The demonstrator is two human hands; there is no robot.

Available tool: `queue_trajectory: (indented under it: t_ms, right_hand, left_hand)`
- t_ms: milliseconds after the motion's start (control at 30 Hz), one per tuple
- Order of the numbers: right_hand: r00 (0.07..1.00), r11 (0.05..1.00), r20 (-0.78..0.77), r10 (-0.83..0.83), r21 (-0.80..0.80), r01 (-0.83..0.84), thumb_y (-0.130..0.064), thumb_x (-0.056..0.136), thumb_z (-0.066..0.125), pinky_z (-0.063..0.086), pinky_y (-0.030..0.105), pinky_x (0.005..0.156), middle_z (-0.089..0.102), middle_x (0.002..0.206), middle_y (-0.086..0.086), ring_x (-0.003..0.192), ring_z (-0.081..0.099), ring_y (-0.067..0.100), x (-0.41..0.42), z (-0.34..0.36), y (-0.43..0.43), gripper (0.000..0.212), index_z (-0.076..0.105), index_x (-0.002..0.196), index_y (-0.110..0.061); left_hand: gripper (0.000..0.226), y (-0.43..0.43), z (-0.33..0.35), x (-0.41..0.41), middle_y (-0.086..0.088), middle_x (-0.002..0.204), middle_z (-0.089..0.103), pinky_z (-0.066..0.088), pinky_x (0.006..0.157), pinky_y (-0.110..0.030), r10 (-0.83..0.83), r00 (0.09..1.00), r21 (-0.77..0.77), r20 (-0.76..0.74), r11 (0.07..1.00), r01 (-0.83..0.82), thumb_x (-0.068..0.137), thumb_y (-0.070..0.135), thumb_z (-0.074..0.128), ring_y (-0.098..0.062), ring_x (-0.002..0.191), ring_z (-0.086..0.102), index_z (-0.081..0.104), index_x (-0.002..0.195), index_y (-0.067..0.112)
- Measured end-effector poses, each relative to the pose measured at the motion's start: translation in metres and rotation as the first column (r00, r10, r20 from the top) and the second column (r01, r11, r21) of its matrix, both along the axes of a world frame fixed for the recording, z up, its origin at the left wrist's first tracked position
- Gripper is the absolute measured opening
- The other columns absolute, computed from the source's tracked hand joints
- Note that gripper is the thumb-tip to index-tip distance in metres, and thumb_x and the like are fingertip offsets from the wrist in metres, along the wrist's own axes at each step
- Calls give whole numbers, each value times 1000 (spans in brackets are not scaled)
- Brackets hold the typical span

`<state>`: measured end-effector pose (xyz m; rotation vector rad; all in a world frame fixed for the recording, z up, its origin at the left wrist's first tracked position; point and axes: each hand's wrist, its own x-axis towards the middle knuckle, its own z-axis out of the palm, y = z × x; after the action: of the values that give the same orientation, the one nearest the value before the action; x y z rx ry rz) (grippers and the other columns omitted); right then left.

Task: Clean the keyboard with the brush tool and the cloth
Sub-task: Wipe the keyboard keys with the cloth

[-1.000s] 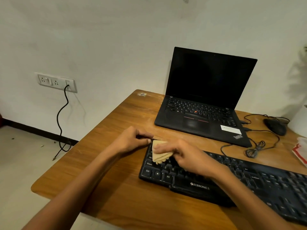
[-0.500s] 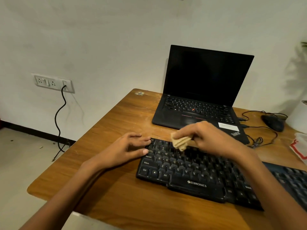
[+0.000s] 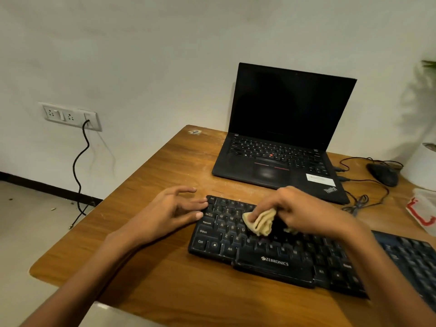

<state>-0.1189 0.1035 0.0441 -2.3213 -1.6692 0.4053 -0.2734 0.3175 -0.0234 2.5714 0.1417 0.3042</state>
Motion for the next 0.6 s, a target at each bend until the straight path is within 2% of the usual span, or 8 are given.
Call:
queue_trajectory:
  t_ms: [67, 133, 233, 267, 333, 433, 533, 600]
  right_hand:
    - [1000, 993, 12, -21, 117, 19, 9, 83, 46, 54, 25, 75, 62, 113, -17, 92, 59, 0, -2, 5, 4, 56, 64, 106, -39]
    - [999, 980, -5, 42, 197, -40, 6, 85, 47, 48, 15, 84, 56, 121, -20, 102, 51, -7, -25, -4, 15, 53, 59, 116, -35]
    - [980, 974, -61, 192, 133, -182, 7, 86, 46, 42, 18, 98, 55, 129, -13, 115, 47, -3, -51, -26, 18, 52, 56, 123, -28]
    - [972, 974, -112, 207, 121, -193, 8, 85, 45, 43, 20, 97, 57, 127, -12, 114, 49, -3, -51, -24, 15, 52, 58, 121, -27]
    - [966, 974, -180, 187, 160, -158, 10, 84, 45, 43, 14, 91, 59, 122, -13, 108, 50, -10, -45, -20, 10, 51, 62, 117, -26]
    - [987, 970, -85, 139, 211, -119, 6, 86, 46, 33, 1, 93, 55, 129, -13, 111, 43, -16, -52, -27, 13, 50, 57, 122, -25]
    - [967, 966, -123, 225, 153, -206, 8, 84, 47, 32, 2, 95, 55, 128, -13, 116, 42, -12, -59, -30, 12, 50, 59, 120, -24]
    - [970, 967, -155, 188, 201, -156, 10, 83, 47, 35, 4, 95, 57, 127, -14, 115, 43, -14, -56, -28, 8, 53, 61, 118, -26]
  left_hand:
    - [37, 0, -3, -3, 51, 111, 37, 27, 109, -29, 1, 999, -22, 41, 1000, 0, 74, 61, 44, 23, 123, 19, 47, 110, 53]
    - [29, 1, -9, -4, 57, 111, 35, 25, 107, -27, -29, 999, -29, 36, 999, 30, 77, 63, 43, 20, 127, 17, 50, 105, 57]
    - [32, 3, -14, -5, 56, 116, 33, 24, 108, -27, -70, 997, 10, 34, 998, 70, 79, 69, 37, 18, 130, 15, 49, 107, 59]
    - [32, 4, -14, -5, 55, 117, 34, 24, 109, -28, -64, 998, -4, 28, 998, 64, 79, 69, 38, 18, 130, 15, 48, 108, 59]
    - [32, 3, -14, -5, 49, 120, 37, 24, 111, -28, -52, 999, -50, 10, 997, 52, 79, 64, 41, 18, 130, 16, 48, 109, 56]
    - [34, 2, -14, -6, 48, 120, 38, 24, 110, -27, -56, 998, -72, 11, 996, 56, 79, 60, 42, 19, 130, 16, 49, 112, 54]
    - [37, 3, -15, -6, 44, 123, 40, 25, 111, -28, -54, 998, -83, 19, 995, 56, 80, 60, 42, 17, 131, 17, 49, 115, 51]
    - [40, 3, -16, -6, 42, 124, 39, 25, 110, -28, -50, 999, -83, 16, 995, 52, 80, 61, 42, 17, 130, 17, 49, 117, 48]
